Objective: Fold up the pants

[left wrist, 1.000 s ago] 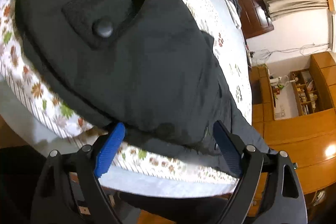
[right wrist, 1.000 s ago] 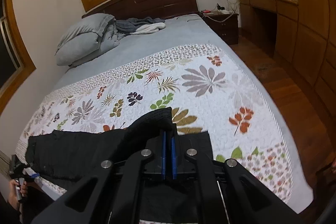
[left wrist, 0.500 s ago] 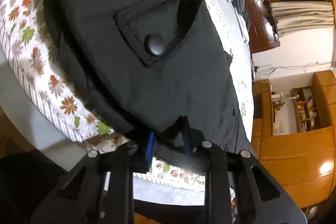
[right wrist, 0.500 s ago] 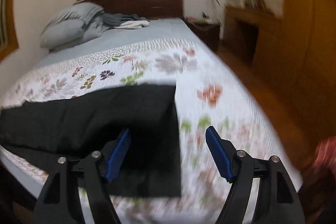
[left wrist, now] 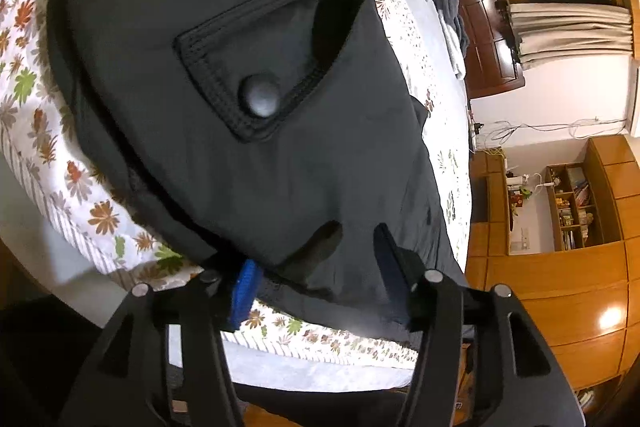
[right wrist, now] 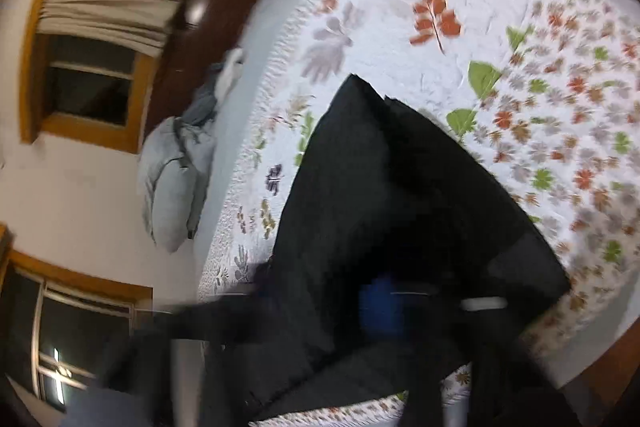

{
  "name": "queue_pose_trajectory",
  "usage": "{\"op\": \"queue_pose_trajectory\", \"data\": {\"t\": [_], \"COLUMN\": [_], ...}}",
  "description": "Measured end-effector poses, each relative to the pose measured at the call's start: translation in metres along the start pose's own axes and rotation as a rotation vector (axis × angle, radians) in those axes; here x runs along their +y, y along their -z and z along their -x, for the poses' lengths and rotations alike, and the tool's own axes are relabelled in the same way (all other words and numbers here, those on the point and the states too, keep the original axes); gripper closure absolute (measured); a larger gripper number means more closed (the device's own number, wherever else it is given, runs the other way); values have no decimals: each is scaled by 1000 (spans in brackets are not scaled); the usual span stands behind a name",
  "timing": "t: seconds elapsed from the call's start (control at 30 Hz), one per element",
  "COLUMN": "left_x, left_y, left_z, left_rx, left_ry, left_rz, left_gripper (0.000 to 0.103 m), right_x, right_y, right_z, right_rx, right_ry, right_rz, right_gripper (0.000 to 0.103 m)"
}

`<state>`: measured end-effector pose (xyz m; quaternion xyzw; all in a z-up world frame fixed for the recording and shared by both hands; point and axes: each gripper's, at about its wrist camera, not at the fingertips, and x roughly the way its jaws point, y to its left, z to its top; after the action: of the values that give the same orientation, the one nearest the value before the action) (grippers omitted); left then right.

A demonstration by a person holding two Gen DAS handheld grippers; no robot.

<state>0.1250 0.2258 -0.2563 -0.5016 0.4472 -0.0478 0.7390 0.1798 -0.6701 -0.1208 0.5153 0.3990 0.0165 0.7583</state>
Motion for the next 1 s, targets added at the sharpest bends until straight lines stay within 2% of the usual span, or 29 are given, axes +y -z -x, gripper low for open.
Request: {"op": "queue_pose_trajectory", "data": {"t": [0.07,0.13,0.2,0.27,0.3,0.37,0.43,0.5,0.57,0.6,0.67,0.8,0.83,0.87,0.9,0.93,0.97,1.0], "left_x": [0,2,4,7,7,6,5,4,4,5,6,11,10,10,12,13,14,14], "left_y": [-1,-1,-4,-7,-7,-8,-9,-13,-17,-17,-15,-14,-14,-15,-16,-17,-18,-19], "left_z": [-1,-1,-1,-2,-2,-1,1,4,6,6,5,6,7,9,10,12,15,18], "left_rx": [5,9,17,22,23,24,23,16,13,14,12,1,-3,-18,-22,-26,-29,-33], "left_ry": [3,15,28,39,40,29,9,0,3,6,21,40,32,8,-7,-8,7,9], "left_rz": [-2,-3,-8,-1,0,-5,-16,-13,-7,-5,-11,15,12,7,13,23,35,32], "left_gripper": [48,48,48,48,48,48,48,48,48,47,43,46,57,75,85,94,96,97], "right_x": [27,76,89,49,4,-50,-77,-85,-87,-86,-80,-73,-72,-71,-69,-67,-64,-62], "right_y": [-4,10,37,43,42,45,51,55,57,59,65,74,72,73,72,70,68,67], "right_z": [5,34,54,48,35,21,15,15,14,14,13,-4,-7,-7,-10,-13,-14,-11], "right_rx": [-36,-139,-227,-199,-162,-109,-80,-74,-68,-69,-74,-51,-51,-54,-47,-45,-53,-61], "right_ry": [11,-87,-110,-80,-34,8,5,-14,-58,-73,-88,-103,-101,-89,-93,-81,-64,-71], "right_rz": [107,345,502,406,277,140,60,28,16,9,4,4,6,5,7,13,22,29], "right_gripper": [99,99,99,99,99,99,96,86,58,54,37,35,39,56,67,89,98,99]}}
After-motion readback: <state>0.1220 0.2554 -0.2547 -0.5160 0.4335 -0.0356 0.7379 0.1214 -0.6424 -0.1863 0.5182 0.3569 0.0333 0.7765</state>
